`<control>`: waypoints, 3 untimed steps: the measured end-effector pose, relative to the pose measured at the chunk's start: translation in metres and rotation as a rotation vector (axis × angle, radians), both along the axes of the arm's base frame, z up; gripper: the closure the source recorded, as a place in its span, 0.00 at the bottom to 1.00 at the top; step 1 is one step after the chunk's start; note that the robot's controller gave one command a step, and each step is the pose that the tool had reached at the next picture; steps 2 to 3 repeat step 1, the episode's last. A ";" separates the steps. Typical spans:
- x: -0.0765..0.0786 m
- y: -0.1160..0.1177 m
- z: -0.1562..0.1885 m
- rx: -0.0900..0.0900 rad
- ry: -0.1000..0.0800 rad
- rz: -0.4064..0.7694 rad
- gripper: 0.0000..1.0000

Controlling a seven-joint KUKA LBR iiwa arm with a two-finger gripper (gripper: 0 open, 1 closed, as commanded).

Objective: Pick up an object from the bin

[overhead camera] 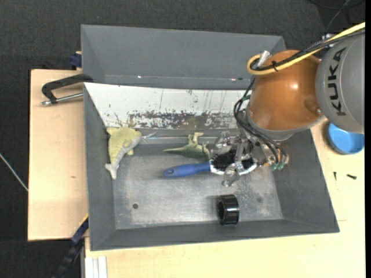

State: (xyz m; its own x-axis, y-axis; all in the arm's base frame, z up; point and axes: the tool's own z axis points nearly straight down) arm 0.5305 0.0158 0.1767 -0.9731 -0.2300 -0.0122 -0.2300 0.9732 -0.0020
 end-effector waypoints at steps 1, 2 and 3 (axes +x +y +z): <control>0.003 0.006 0.068 0.000 -0.001 0.013 1.00; 0.003 0.006 0.068 0.000 -0.001 0.013 1.00; 0.003 0.006 0.068 0.000 -0.001 0.013 1.00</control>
Offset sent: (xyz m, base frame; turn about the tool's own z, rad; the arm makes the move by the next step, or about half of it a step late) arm 0.0003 0.0052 0.0633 -0.0135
